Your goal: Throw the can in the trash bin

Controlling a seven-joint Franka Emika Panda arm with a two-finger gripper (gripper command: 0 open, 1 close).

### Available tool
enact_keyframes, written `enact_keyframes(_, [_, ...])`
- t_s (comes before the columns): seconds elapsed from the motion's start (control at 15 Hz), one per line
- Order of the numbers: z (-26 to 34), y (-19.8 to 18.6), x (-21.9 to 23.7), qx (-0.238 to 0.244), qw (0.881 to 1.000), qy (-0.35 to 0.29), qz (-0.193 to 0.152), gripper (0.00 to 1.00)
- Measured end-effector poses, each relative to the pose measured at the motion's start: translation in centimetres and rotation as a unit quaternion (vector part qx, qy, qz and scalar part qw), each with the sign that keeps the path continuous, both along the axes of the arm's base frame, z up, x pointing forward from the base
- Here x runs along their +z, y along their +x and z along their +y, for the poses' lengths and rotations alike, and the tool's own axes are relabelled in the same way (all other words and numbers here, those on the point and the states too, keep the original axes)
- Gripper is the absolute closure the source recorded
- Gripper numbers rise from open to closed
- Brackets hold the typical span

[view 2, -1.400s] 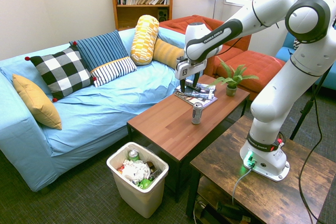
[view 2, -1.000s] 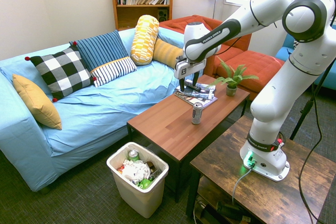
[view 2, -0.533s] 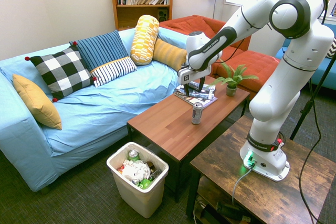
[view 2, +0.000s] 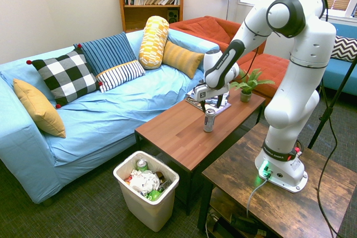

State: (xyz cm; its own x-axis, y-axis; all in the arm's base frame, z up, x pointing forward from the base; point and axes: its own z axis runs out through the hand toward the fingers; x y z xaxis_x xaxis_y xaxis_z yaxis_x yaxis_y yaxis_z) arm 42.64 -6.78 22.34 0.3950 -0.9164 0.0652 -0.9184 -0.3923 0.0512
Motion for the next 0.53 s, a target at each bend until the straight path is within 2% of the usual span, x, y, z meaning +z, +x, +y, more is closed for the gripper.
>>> enact_keyframes(0.47, [-1.4, 2.0, -5.3, -0.012, 1.000, 0.001, 0.024, 0.00])
enact_keyframes(0.53, [-1.5, 2.1, -5.7, -0.012, 1.000, 0.002, 0.026, 1.00])
